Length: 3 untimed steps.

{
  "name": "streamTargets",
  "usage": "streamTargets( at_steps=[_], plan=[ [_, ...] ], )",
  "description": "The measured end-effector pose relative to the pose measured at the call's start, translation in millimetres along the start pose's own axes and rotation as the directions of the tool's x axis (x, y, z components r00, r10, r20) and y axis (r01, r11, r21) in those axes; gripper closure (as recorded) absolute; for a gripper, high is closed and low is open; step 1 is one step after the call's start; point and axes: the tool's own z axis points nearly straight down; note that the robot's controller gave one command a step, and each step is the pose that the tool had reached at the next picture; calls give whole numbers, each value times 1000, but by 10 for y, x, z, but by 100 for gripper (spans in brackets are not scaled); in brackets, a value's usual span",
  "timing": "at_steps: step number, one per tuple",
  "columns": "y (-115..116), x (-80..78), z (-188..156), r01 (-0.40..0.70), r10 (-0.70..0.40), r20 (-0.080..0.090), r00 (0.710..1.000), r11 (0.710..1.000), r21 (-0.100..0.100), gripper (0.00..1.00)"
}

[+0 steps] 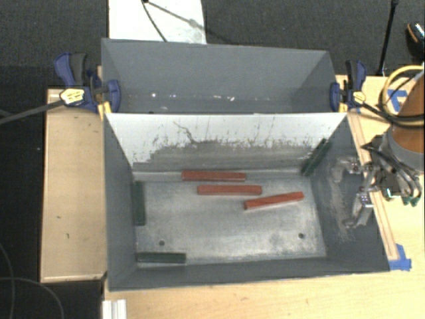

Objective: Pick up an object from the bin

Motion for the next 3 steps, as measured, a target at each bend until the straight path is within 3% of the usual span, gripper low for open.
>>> streamTargets(
  at_steps=[1,2,3],
  plan=[
    [510,-228,1494,79,-79,0,997,997,-2,0],
    [726,-894,1632,92,-92,12,996,996,0,0],
    [702,-871,1627,95,-95,8,995,995,2,100]
  ],
)
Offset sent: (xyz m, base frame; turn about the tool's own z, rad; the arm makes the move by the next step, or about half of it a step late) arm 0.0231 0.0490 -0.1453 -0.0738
